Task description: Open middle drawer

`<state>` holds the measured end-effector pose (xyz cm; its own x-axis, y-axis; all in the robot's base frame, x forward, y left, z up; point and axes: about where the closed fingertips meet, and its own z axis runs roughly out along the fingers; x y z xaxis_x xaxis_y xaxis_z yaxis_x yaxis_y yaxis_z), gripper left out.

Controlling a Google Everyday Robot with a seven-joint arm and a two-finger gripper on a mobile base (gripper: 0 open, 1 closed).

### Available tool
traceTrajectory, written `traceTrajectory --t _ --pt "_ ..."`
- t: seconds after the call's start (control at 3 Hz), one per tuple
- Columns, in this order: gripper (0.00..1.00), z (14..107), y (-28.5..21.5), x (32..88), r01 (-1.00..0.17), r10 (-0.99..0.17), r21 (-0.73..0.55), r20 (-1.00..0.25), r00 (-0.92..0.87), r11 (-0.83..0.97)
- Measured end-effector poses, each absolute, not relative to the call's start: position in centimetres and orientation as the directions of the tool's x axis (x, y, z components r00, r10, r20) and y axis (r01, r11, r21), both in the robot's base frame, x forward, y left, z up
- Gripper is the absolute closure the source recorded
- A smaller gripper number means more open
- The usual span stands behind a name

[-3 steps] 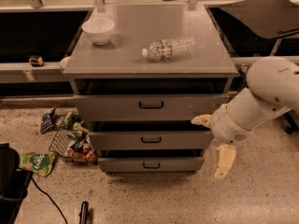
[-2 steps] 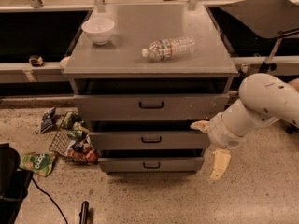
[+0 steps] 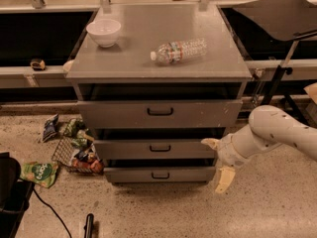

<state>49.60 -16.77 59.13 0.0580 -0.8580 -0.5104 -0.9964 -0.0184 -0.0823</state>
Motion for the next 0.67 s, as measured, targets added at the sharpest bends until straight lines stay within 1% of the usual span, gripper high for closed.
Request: traceTrajectory --t 0.33,0.67 --pt "0.00 55.9 -17.3 50.8 -0.998 -0.840 -0.068 -0.541 0.024 0.015" --pt "0.00 51.5 -18.8 51.4 -0.996 -0.822 0.013 -0.565 -0.076 0.083"
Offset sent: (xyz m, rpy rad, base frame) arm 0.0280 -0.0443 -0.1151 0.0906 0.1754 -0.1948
